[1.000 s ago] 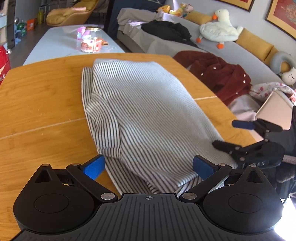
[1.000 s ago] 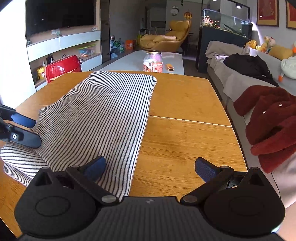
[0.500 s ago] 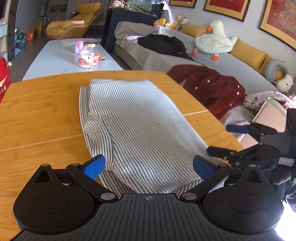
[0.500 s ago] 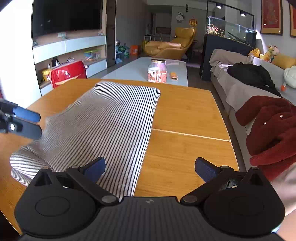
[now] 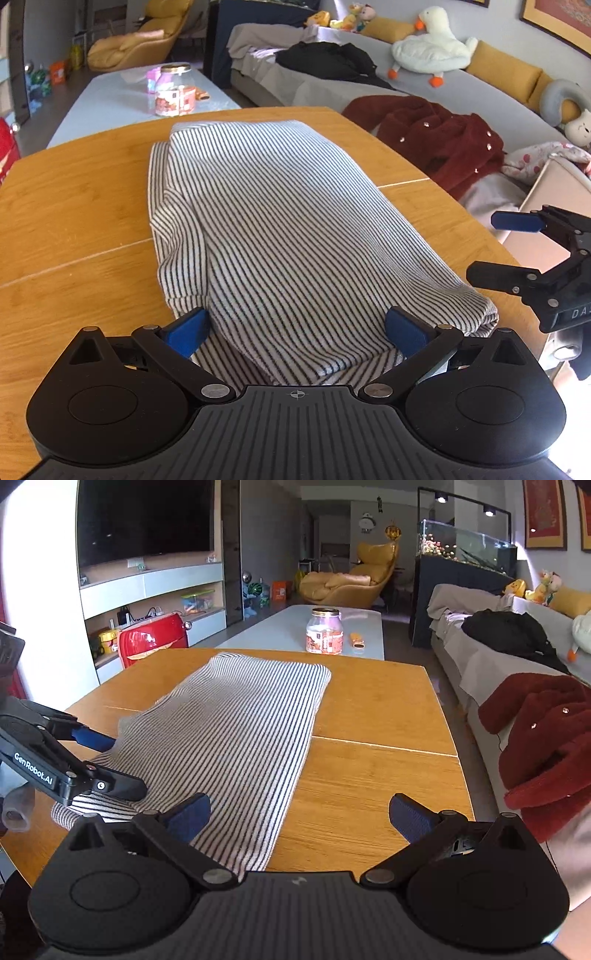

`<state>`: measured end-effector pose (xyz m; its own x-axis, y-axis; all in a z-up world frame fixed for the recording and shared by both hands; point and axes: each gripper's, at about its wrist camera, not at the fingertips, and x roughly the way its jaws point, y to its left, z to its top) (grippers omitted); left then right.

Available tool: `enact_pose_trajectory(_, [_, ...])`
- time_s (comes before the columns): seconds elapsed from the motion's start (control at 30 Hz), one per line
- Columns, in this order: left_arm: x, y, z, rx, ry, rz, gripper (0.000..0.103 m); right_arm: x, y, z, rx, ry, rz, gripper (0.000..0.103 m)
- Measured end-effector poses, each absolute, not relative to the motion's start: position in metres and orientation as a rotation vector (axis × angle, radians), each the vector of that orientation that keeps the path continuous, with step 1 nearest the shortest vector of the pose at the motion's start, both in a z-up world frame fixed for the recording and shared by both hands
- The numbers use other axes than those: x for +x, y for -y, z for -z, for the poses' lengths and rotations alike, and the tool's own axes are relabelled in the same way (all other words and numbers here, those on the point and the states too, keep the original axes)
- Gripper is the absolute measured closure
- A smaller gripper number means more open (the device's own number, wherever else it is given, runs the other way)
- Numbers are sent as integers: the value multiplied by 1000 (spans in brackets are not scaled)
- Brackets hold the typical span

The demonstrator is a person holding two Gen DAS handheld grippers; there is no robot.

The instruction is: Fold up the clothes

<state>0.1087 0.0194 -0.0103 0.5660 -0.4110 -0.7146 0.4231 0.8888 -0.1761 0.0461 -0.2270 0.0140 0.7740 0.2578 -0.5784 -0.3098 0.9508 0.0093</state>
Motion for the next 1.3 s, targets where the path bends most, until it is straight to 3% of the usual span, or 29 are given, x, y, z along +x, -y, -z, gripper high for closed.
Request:
enact_pose_trajectory(0.17, [104,-24,12,-3,-838,481,0,50,213,8,-155,-649,-314,0])
enact_pose_trajectory(0.5, [92,-30,16,-17,-819,485,0,43,199,1,-282,-612,-275,0])
enact_pose_trajectory(0.7, [72,-38,18,-25,-830,530,0,24,178,-18,-326,-509,-356,16])
enact_pose_trajectory(0.77, [65,-41,16,-8,-842,550,0,18,170,-24,-325,-494,-434,27])
enact_pose_trajectory(1.07, [38,-64,-7,154,-774,497,0,-2,123,0,-488,-525,-702,28])
enact_pose_trajectory(1.2, [35,-65,-11,178,-780,524,0,-5,110,16,-610,-440,-594,28])
enact_pose_trajectory(1.3, [34,-61,-10,207,-792,555,0,11,120,10,-418,-543,-587,33])
